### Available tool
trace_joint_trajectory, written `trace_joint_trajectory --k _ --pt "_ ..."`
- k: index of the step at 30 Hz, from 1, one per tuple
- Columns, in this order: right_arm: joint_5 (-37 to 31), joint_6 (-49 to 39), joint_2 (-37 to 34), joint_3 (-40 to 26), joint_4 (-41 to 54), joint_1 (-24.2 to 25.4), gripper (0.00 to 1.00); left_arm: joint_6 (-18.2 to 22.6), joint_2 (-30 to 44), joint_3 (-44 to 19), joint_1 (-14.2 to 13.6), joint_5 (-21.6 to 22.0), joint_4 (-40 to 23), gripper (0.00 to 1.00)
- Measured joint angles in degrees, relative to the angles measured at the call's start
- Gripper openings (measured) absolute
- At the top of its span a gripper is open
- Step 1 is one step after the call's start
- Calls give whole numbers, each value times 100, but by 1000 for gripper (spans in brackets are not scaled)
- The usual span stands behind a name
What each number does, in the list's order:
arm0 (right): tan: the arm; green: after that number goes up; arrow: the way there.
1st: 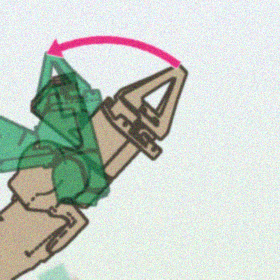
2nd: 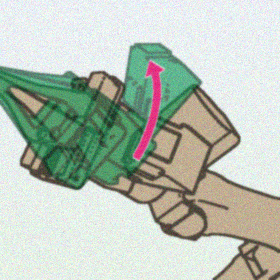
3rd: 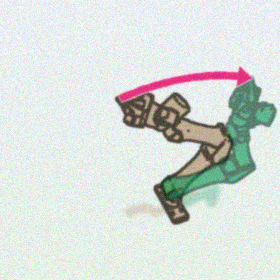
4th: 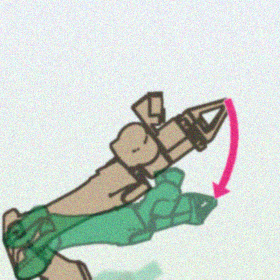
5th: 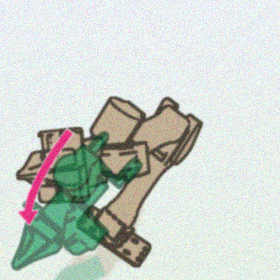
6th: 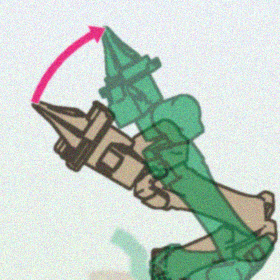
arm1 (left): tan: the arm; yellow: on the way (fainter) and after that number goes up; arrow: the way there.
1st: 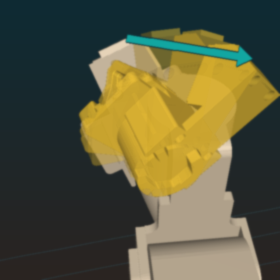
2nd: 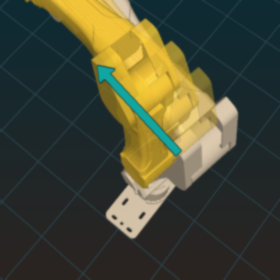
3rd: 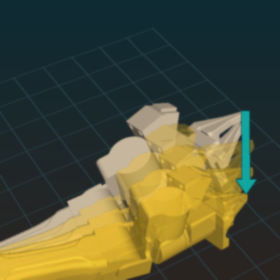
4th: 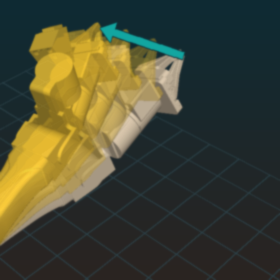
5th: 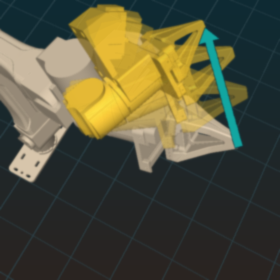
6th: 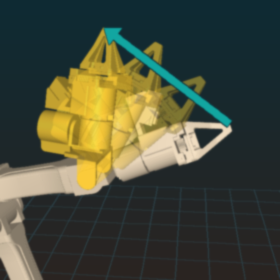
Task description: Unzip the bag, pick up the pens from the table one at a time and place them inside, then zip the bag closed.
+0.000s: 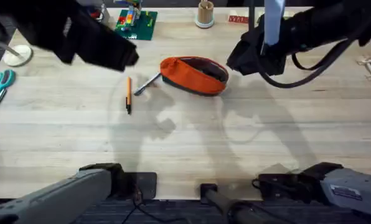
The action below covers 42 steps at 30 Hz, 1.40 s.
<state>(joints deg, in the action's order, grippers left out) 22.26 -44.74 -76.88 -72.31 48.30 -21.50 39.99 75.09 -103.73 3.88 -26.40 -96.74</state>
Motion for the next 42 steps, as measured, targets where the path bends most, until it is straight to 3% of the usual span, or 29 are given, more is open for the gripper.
trace_joint_trajectory --k 19,28,42 --pt "-2 1 -844 0 -145 0 30 -37 -693 2483 0 71 1199 996" --pt "0 1 -1261 0 -235 0 30 -158 -765 2926 0 73 1516 995" --pt "0 1 -1958 0 -976 0 35 -255 -765 2943 0 72 1531 996"
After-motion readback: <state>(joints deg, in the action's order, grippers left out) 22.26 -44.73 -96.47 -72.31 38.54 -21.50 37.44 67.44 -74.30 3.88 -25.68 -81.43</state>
